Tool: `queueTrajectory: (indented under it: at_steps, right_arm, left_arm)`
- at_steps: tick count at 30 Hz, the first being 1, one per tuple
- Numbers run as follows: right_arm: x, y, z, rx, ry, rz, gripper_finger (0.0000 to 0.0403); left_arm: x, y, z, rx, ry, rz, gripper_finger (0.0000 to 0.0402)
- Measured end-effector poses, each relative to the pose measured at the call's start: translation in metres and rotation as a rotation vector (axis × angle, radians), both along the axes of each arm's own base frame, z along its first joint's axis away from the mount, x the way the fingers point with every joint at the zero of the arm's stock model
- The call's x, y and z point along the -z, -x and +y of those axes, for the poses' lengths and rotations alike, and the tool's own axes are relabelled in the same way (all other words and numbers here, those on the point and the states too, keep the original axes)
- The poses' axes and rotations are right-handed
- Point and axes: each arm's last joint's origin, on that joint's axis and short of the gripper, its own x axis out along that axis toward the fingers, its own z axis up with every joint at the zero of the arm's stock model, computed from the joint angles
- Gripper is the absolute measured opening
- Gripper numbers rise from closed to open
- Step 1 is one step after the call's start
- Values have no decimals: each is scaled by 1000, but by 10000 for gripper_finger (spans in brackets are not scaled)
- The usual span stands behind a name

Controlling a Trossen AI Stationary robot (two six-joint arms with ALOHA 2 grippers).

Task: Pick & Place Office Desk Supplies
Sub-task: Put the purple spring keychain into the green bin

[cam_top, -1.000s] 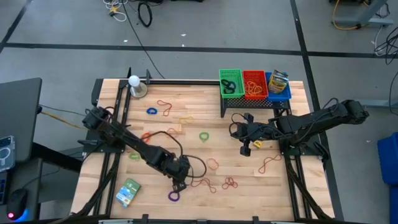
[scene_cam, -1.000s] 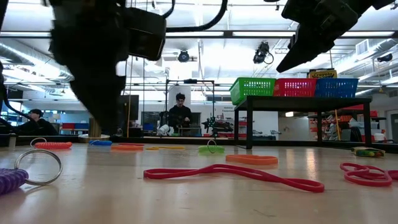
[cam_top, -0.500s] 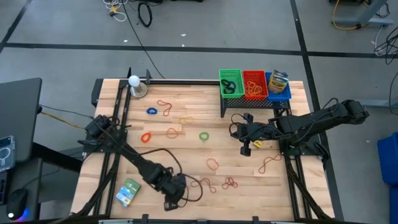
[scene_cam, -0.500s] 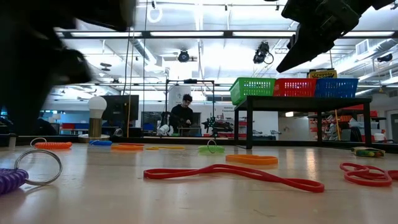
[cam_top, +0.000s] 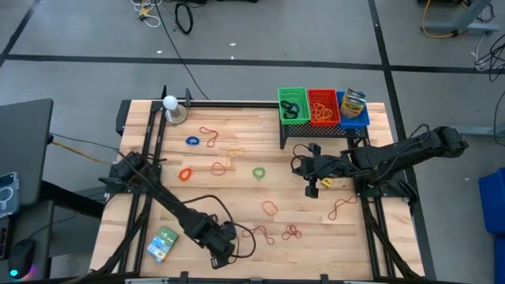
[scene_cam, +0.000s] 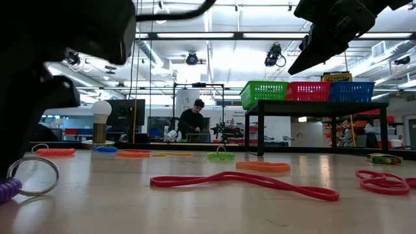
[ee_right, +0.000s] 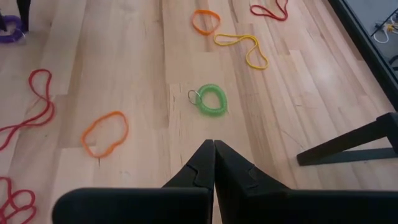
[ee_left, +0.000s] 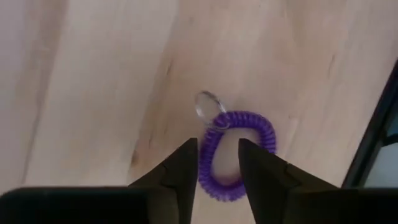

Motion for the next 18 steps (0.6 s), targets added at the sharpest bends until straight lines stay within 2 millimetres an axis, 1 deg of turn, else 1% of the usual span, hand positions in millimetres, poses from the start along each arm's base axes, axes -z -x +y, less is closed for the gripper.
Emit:
queueTrajectory:
  at_steps: [4, 6, 11, 12, 15, 18]
  right_arm:
    - [0, 0, 0, 0, 0, 0, 7]
    - [0, 0, 0, 1, 0, 0, 7]
    - [0, 0, 0, 1, -1, -1, 7]
    - [0, 0, 0, 2, -1, -1, 7]
    - [0, 0, 0, 12, -13, -3, 7]
    - [0, 0, 0, 30, -32, -7, 7]
  left_arm:
    - [6, 0, 0, -22, -2, 20, 106]
    - [6, 0, 0, -47, -8, 20, 91]
    - [5, 0, 3, -127, -51, -6, 22]
    - [5, -1, 4, -148, -54, -12, 14]
    - [-1, -3, 10, -182, -68, -34, 11]
    - [-20, -2, 16, -203, -86, -97, 9]
